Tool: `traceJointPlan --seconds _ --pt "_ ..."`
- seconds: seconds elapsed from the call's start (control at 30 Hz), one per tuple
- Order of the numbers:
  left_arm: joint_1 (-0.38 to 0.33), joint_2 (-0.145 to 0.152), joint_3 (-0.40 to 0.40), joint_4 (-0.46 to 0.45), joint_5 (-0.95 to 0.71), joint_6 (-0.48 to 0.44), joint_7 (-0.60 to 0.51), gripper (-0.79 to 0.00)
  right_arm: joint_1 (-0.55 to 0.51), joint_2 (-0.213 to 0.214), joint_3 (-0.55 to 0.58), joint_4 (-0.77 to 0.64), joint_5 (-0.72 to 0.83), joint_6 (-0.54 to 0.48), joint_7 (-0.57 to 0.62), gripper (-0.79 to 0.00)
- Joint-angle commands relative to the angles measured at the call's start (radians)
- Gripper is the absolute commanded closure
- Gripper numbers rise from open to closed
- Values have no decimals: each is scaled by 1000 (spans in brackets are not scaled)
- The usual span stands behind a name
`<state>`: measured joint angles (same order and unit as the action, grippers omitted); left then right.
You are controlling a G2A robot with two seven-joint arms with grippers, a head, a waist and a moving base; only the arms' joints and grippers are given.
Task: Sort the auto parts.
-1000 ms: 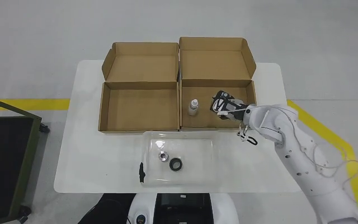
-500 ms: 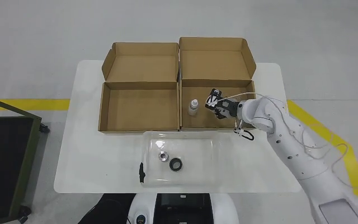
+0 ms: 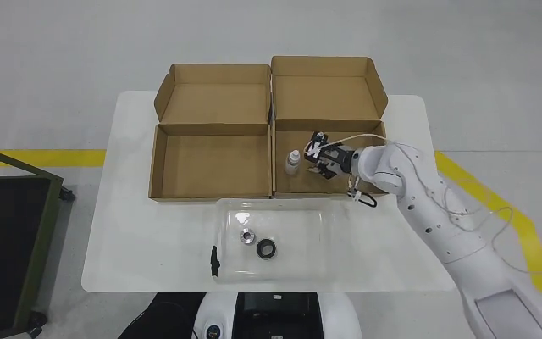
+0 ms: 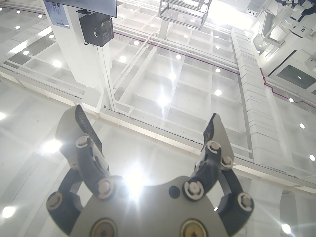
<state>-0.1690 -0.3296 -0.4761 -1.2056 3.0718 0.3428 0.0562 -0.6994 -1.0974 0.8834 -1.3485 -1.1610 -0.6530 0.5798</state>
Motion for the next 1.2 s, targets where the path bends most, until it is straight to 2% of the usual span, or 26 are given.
traceJointPlan --seconds 0.0,0.33,0.53,0.9,1.17 --pt "0 0 0 0 0 0 0 -785 -13 6 26 -36 5 3 -12 -785" --pt "0 0 0 0 0 0 0 -785 -174 55 177 -367 8 -23 10 -785" --pt "0 0 0 0 0 0 0 -785 -276 70 198 -529 9 -56 28 -785" --pt "0 0 0 0 0 0 0 -785 -369 74 125 -653 6 -122 54 -785" --pt "0 0 0 0 0 0 0 -785 -410 75 76 -662 -30 -151 45 -785"
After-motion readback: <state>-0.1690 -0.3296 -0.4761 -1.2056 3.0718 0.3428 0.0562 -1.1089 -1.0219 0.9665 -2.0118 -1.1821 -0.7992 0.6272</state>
